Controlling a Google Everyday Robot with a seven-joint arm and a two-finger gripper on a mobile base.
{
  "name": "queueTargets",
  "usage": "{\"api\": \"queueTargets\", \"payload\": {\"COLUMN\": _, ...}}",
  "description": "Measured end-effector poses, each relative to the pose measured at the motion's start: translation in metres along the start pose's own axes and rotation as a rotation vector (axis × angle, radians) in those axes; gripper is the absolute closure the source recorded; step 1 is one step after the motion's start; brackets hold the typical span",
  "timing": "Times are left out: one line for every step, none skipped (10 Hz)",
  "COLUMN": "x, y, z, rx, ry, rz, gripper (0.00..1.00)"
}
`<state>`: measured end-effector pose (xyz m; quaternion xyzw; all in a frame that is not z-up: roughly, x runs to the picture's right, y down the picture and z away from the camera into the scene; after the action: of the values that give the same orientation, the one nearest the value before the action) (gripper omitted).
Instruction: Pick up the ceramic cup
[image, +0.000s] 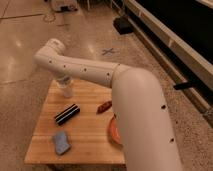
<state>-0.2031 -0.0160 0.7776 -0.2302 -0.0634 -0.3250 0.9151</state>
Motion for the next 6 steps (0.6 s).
{"api": "queueTargets", "payload": {"x": -0.0064, "y": -0.0004, "z": 0.0006, "rx": 0.001, "ry": -0.001, "rz": -0.005, "gripper": 0.96}}
{"api": "queueTargets", "payload": {"x": -0.0079, "y": -0.0021, "z": 0.0006, "rx": 0.005, "ry": -0.003, "rz": -0.008, "gripper": 0.96}}
{"api": "queueTargets", "payload": {"x": -0.0038, "y": -0.0009, "z": -0.0007, "rx": 0.005, "ry": -0.003, "rz": -0.011, "gripper": 0.96}}
{"api": "queueTargets", "payload": {"x": -0.0021, "y": 0.0012, "z": -0.0036, "rx": 0.006, "ry": -0.002, "rz": -0.015, "gripper": 0.96}}
{"api": "queueTargets", "payload": {"x": -0.0057, "y": 0.0011, "z": -0.0047, "rx": 0.006, "ry": -0.004, "rz": -0.02, "gripper": 0.96}}
{"api": "queueTargets", "payload": {"x": -0.0103, "y": 0.0001, "z": -0.0041, "rx": 0.006, "ry": -0.003, "rz": -0.027, "gripper": 0.96}}
